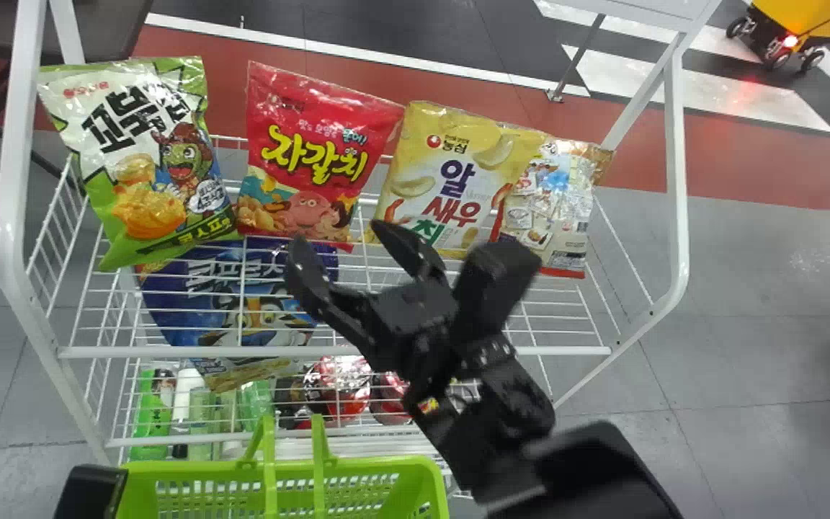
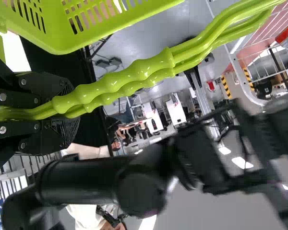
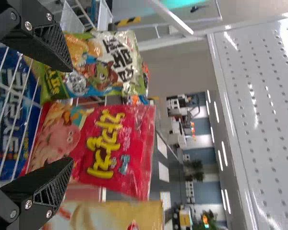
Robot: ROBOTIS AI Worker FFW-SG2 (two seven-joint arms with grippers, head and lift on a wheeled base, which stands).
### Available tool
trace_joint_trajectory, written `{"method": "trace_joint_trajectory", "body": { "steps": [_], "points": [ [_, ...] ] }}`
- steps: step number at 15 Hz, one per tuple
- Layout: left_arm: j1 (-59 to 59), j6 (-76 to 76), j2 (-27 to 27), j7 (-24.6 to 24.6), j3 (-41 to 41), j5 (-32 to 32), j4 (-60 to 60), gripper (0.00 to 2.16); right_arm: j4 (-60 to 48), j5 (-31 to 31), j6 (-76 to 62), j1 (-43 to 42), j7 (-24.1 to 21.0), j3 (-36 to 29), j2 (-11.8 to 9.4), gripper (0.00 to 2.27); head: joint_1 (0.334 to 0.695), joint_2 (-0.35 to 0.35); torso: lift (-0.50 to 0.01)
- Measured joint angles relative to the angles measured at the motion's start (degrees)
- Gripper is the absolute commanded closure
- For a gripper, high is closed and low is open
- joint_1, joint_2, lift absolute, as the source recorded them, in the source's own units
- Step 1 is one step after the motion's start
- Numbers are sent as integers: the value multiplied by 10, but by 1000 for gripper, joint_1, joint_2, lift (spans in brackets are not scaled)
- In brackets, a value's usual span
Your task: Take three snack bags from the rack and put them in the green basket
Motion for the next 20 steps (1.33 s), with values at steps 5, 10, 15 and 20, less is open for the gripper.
{"method": "trace_joint_trajectory", "body": {
  "steps": [5, 10, 15, 20],
  "points": [
    [-2, 0, 4, -2, 5, 5, 0, 1845, 157, -13, 41, -186, 13, 61, 6, 174, 695, -53, -14],
    [-3, -2, 7, -2, 8, 8, 4, 1848, 309, -23, 23, -295, 35, 81, 16, 178, 695, -3, -14],
    [-9, -8, 9, -2, 10, 15, 13, 1845, 383, -29, 17, -348, 88, 81, 16, 181, 695, 23, -14],
    [-19, -12, 10, -3, 9, 23, 26, 1845, 442, -20, 17, -393, 93, 90, 16, 589, 695, 23, -14]
  ]
}}
